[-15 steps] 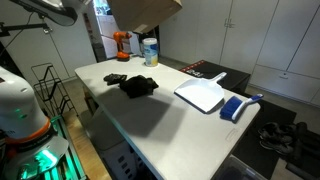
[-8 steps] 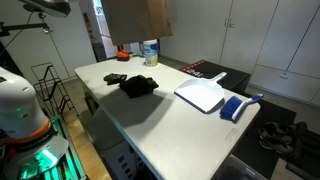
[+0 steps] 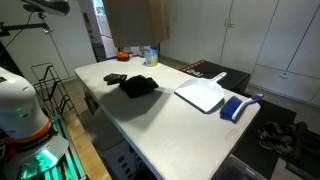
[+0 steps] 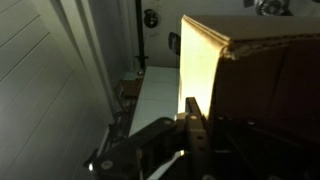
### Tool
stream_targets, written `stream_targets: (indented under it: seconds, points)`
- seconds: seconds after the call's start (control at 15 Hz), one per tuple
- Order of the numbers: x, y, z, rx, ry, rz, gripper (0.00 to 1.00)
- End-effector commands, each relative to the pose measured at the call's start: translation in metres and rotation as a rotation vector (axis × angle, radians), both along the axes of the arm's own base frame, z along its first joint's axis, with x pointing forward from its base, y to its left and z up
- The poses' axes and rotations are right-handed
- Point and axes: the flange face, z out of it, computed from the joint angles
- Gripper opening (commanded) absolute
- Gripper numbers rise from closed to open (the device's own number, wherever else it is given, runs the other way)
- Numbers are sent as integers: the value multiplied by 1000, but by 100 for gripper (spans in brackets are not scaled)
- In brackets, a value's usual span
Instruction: Pour the contents in the brown box onto the table.
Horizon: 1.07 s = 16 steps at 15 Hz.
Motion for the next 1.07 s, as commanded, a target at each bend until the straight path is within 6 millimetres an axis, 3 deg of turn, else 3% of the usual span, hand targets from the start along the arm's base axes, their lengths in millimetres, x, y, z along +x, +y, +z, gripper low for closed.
stream_targets:
  seconds: [0.0,1.0]
  points:
    - [7,-11,3,200,19,-33,1]
    - [42,-83,4,975,-3,-202,1]
